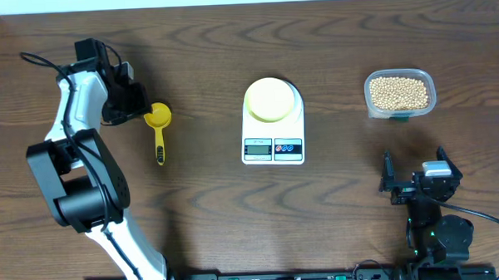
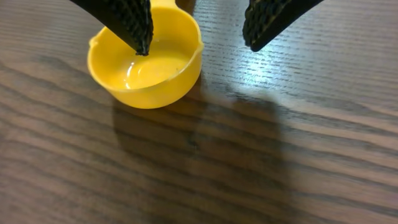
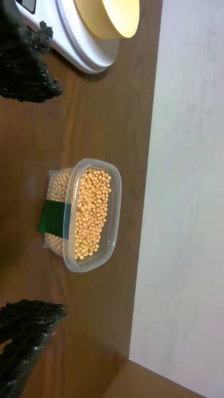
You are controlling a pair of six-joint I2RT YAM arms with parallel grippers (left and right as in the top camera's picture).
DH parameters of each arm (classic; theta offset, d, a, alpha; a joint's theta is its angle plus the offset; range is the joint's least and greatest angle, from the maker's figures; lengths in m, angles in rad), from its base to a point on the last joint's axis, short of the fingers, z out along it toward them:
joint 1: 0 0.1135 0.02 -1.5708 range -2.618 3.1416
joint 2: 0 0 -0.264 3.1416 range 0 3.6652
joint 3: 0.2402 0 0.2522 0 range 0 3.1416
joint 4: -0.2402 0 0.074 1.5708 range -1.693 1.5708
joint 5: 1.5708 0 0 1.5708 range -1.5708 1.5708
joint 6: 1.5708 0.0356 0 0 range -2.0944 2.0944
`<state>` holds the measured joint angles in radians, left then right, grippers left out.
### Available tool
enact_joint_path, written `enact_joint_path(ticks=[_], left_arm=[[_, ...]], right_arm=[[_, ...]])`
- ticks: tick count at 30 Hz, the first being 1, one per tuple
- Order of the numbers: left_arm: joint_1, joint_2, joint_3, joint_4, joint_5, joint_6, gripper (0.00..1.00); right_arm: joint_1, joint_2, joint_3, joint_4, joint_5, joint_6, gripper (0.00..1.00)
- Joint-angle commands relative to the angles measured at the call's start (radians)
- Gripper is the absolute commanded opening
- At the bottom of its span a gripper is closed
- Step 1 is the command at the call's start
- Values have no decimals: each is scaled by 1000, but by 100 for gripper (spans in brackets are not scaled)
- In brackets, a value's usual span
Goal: Scoop item into bowl and weigh 50g on scale
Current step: 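Move left gripper over the yellow scoop handle, then close left gripper on the yellow scoop and lift it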
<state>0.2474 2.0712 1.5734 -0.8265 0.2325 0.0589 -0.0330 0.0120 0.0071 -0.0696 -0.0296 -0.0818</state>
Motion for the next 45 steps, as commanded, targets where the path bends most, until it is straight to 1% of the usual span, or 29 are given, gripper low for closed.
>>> enact_joint_path(ticks=[1, 7, 12, 19, 26, 29, 37, 39, 45], left_arm=[[-9, 36, 0, -5, -13, 15, 49], [-24, 46, -42, 22, -54, 14, 43], [-31, 46, -51, 53, -54, -3, 38], [-53, 46, -98, 120, -69, -11, 38], [-53, 47, -100, 122, -69, -11, 36], [-53, 48, -100, 122, -69, -11, 33], [-53, 50, -103, 126, -69, -11, 32], [-53, 50, -106, 128, -69, -11, 30], [-53, 51, -157, 170, -69, -11, 26]], right_arm=[[10, -7, -2, -3, -3, -2, 99], [10, -7, -2, -3, -3, -2, 99], [10, -7, -2, -3, -3, -2, 99], [10, -7, -2, -3, -3, -2, 99], [10, -7, -2, -3, -3, -2, 99], [10, -7, -2, -3, -3, -2, 99], [10, -7, -2, -3, -3, -2, 99], [10, -7, -2, -3, -3, -2, 99], [10, -7, -2, -3, -3, -2, 99]])
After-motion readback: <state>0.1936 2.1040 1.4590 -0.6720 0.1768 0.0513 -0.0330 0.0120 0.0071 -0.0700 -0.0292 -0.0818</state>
